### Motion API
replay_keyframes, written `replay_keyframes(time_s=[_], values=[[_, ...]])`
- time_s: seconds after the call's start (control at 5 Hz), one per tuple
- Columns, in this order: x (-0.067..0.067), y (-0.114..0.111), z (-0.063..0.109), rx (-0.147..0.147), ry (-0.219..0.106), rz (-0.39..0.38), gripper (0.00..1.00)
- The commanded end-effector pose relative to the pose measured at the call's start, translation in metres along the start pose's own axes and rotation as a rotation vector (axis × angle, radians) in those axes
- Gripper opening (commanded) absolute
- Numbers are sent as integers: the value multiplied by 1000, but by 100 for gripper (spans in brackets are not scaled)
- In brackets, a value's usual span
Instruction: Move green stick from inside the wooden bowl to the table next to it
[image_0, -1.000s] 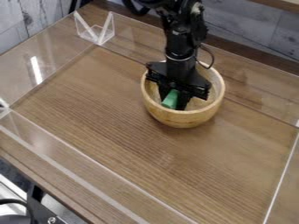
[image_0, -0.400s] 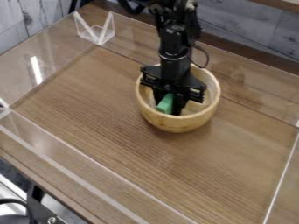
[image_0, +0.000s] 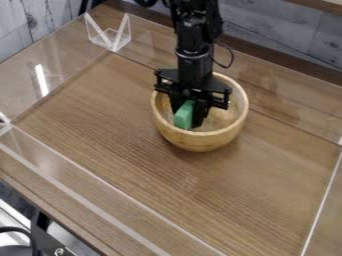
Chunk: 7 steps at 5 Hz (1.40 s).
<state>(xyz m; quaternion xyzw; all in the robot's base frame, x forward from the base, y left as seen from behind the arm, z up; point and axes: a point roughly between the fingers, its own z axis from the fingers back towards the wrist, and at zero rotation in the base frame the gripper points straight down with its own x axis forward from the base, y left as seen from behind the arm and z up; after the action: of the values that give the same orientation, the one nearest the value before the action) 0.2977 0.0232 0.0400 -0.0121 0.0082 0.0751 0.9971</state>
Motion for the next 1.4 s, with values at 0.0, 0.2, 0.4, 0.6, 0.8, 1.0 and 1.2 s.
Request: replay_keyframes(time_s=[0.0, 0.2, 0.4, 0.6, 0.8, 1.0, 1.2], values=[[16, 3, 32, -20, -95, 16, 0], [18, 7, 45, -37, -103, 39, 0], [22, 18, 63, -60, -123, 77, 0], [26, 42, 74, -62, -141, 115, 0], [29, 74, 82, -55, -156, 151, 0], [26, 54, 73, -54, -157, 130, 0], [18, 28, 64, -62, -148, 84, 0]])
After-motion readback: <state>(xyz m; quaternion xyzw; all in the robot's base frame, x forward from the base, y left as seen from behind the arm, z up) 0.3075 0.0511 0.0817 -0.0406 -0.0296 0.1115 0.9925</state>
